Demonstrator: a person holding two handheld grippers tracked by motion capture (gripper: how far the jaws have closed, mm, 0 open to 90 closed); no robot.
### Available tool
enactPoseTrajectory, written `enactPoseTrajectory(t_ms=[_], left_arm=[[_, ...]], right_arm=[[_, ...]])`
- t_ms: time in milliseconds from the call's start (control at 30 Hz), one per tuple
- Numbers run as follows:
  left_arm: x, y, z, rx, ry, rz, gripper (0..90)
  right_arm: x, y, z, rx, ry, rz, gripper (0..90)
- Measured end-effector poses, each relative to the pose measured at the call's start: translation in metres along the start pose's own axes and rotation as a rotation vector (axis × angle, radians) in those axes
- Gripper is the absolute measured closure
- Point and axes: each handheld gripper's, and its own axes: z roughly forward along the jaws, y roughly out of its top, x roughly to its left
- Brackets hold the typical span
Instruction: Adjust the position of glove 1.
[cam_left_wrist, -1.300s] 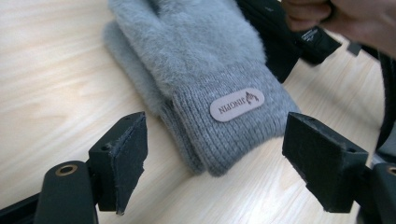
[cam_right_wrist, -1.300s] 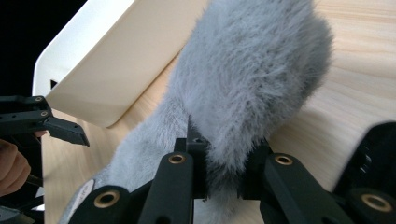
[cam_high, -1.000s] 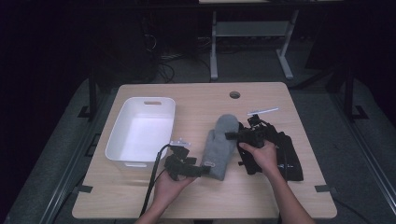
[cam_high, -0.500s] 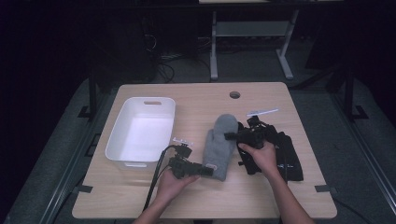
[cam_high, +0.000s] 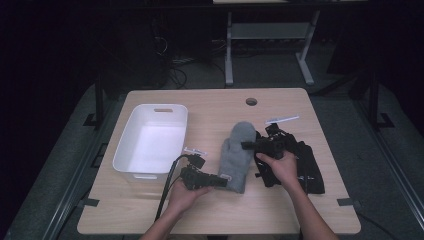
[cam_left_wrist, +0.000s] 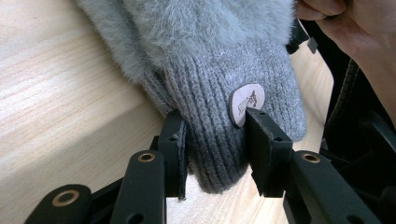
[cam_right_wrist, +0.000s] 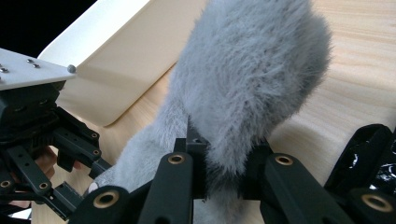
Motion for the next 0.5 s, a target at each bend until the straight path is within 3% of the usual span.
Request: enactPoseTrajectory(t_ms=[500], left_arm=[[-0.016,0.014,-0.018,-0.016,0.013,0.054,64.5]], right_arm=[[0.009,0.015,-0.014,-0.01,-0.013,0.037,78.5]])
